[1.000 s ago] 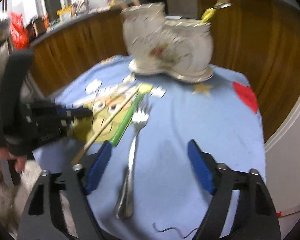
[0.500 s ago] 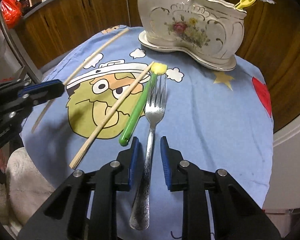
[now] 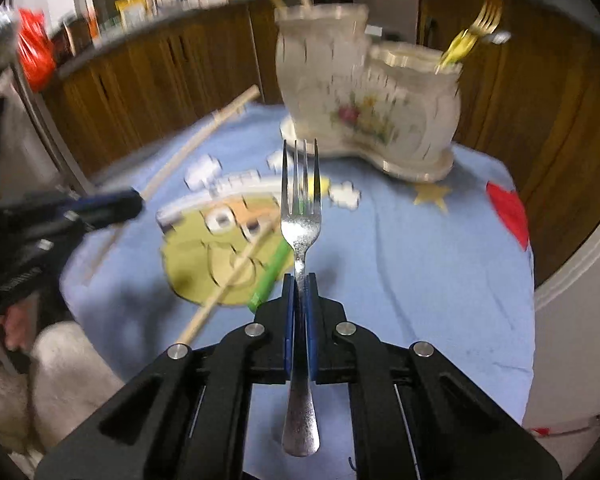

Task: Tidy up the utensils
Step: 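Carry the chopstick to the tall cup with the left gripper while the right carries the fork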

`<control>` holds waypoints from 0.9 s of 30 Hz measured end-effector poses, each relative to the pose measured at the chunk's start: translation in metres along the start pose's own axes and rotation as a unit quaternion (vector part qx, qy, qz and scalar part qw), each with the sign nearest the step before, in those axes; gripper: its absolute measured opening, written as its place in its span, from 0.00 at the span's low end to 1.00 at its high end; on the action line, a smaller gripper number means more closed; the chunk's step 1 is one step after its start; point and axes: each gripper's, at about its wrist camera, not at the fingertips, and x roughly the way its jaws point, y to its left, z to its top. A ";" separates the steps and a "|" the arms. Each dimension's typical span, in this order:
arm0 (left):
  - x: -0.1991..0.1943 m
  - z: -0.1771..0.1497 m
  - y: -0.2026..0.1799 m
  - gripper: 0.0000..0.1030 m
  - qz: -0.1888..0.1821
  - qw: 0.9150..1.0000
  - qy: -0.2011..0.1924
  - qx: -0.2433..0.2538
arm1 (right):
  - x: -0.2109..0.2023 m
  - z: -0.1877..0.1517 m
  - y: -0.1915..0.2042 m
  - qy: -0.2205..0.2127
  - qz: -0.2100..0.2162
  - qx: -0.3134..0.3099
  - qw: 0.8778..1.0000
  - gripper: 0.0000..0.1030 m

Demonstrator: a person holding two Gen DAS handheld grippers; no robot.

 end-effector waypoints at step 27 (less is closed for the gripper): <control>0.013 0.112 -0.006 0.05 -0.056 0.969 -0.242 -0.007 | -0.047 0.096 -0.069 -0.326 0.032 0.051 0.943 0.05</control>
